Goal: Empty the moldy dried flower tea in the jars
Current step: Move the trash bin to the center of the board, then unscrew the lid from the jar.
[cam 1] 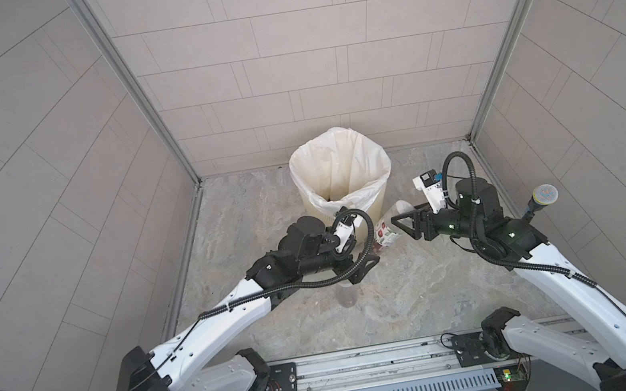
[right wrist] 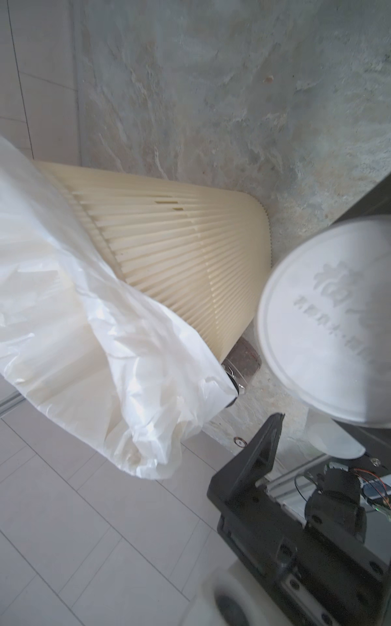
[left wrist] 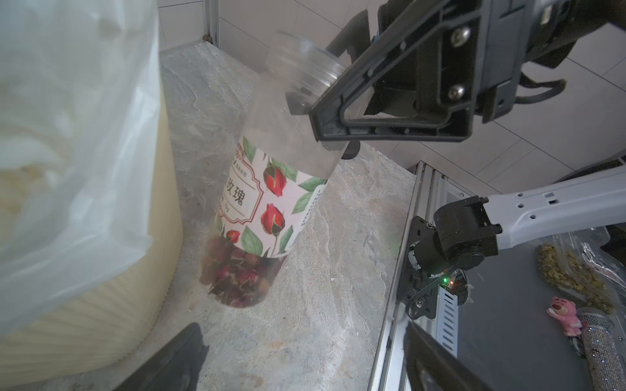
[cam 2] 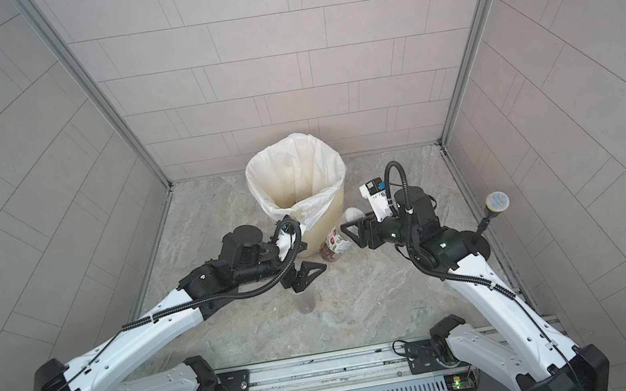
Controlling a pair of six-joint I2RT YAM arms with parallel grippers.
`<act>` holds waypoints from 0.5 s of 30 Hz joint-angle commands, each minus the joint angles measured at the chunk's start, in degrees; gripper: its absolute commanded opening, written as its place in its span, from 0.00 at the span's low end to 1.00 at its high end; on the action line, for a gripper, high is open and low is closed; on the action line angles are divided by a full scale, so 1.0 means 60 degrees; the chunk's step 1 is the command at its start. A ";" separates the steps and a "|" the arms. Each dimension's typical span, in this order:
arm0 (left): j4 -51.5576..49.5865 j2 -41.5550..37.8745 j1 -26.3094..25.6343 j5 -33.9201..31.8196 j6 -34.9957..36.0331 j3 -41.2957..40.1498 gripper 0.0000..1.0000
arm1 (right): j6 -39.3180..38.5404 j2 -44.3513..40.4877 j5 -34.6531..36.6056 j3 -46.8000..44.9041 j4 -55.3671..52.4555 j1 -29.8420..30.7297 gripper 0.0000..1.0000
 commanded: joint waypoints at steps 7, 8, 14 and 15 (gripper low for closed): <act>0.1600 0.0940 -0.0200 0.0745 0.0222 0.0486 0.96 | 0.0123 -0.0589 -0.2528 0.0485 -0.0327 -0.0064 0.40; 0.1684 0.1072 -0.0219 0.0891 0.0194 0.0547 0.96 | 0.0131 -0.0634 -0.2634 0.0493 -0.0321 -0.0058 0.39; 0.2461 0.1458 -0.0308 0.1286 -0.0044 0.0626 0.93 | 0.0339 -0.0775 -0.3106 0.0462 -0.0100 -0.0179 0.39; 0.2546 0.1491 -0.0334 0.1344 -0.0056 0.0638 0.92 | 0.0357 -0.0780 -0.3089 0.0447 -0.0079 -0.0218 0.39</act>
